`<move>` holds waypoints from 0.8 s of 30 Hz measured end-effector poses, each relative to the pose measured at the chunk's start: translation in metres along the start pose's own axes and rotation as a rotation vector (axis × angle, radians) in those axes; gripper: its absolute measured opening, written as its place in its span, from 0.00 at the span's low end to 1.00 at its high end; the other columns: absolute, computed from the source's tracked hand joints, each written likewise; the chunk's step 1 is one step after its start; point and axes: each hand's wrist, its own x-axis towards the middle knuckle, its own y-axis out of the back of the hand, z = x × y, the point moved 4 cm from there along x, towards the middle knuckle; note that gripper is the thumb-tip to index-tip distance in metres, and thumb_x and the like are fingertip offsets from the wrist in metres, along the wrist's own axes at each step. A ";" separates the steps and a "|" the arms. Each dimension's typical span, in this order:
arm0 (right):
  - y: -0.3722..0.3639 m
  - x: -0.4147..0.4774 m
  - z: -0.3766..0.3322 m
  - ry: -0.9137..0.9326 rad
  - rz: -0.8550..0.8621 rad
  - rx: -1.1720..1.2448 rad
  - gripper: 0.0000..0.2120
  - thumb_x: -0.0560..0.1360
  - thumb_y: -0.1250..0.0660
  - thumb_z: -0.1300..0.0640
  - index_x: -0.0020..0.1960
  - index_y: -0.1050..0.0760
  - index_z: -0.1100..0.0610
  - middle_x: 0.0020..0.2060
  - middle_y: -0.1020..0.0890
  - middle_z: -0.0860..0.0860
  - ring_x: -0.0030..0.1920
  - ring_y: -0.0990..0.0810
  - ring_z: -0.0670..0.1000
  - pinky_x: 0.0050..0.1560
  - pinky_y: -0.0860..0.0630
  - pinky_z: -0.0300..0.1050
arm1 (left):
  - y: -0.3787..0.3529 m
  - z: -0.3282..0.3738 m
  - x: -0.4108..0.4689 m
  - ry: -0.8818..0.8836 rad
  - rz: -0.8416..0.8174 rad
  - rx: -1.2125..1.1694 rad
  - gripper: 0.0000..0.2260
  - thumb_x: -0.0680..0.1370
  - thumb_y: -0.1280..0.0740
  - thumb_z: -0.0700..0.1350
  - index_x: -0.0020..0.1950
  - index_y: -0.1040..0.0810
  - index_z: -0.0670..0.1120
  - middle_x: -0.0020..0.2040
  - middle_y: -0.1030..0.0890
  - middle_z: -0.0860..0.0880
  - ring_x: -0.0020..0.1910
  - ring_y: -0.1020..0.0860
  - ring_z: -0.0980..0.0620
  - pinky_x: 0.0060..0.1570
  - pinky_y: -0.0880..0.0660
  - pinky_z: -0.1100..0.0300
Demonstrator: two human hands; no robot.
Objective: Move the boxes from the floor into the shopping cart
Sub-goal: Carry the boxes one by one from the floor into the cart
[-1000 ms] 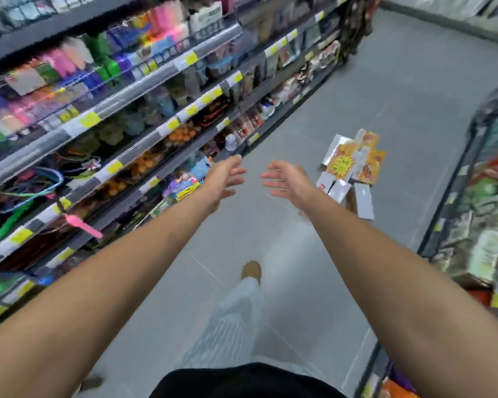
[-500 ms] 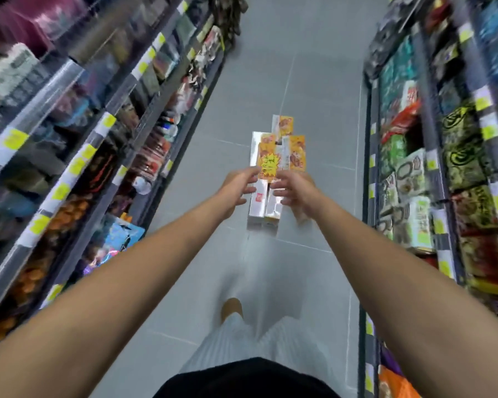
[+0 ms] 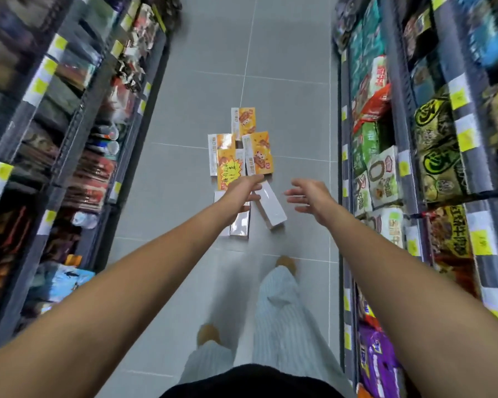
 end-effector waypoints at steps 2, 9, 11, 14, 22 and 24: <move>0.020 0.036 -0.015 -0.028 -0.018 -0.014 0.05 0.79 0.38 0.53 0.49 0.26 0.53 0.41 0.19 0.50 0.42 0.21 0.50 0.42 0.27 0.44 | -0.024 0.019 0.029 0.031 0.025 -0.008 0.16 0.80 0.40 0.52 0.66 0.29 0.48 0.63 0.24 0.50 0.57 0.24 0.51 0.53 0.33 0.55; 0.051 0.134 -0.026 -0.117 -0.036 -0.122 0.08 0.78 0.37 0.53 0.54 0.25 0.55 0.49 0.19 0.52 0.50 0.22 0.52 0.46 0.28 0.45 | -0.067 0.024 0.114 0.174 0.074 -0.089 0.17 0.80 0.40 0.51 0.67 0.29 0.46 0.66 0.24 0.49 0.62 0.25 0.48 0.65 0.33 0.51; 0.050 0.161 -0.017 -0.149 -0.040 -0.180 0.10 0.78 0.36 0.53 0.56 0.25 0.57 0.51 0.19 0.53 0.51 0.22 0.52 0.45 0.29 0.45 | -0.069 0.013 0.137 0.208 0.085 -0.097 0.19 0.80 0.40 0.51 0.69 0.31 0.46 0.67 0.25 0.48 0.64 0.26 0.47 0.67 0.33 0.49; 0.044 0.194 0.004 -0.173 -0.063 -0.224 0.07 0.78 0.36 0.54 0.53 0.25 0.57 0.51 0.20 0.54 0.50 0.23 0.52 0.45 0.29 0.44 | -0.069 -0.010 0.166 0.246 0.128 -0.158 0.17 0.80 0.39 0.50 0.67 0.29 0.46 0.64 0.25 0.48 0.62 0.26 0.48 0.63 0.32 0.51; 0.014 0.314 0.068 -0.186 -0.103 -0.311 0.21 0.76 0.33 0.56 0.67 0.30 0.60 0.58 0.24 0.55 0.52 0.27 0.51 0.37 0.33 0.38 | -0.066 -0.084 0.277 0.339 0.222 -0.218 0.09 0.79 0.37 0.47 0.58 0.26 0.46 0.49 0.24 0.50 0.44 0.25 0.54 0.45 0.32 0.58; 0.003 0.348 0.093 -0.211 -0.110 -0.319 0.22 0.76 0.33 0.56 0.68 0.31 0.60 0.55 0.25 0.53 0.50 0.27 0.50 0.37 0.34 0.37 | -0.065 -0.106 0.309 0.352 0.204 -0.181 0.02 0.80 0.37 0.46 0.48 0.27 0.49 0.45 0.25 0.53 0.47 0.26 0.52 0.45 0.31 0.60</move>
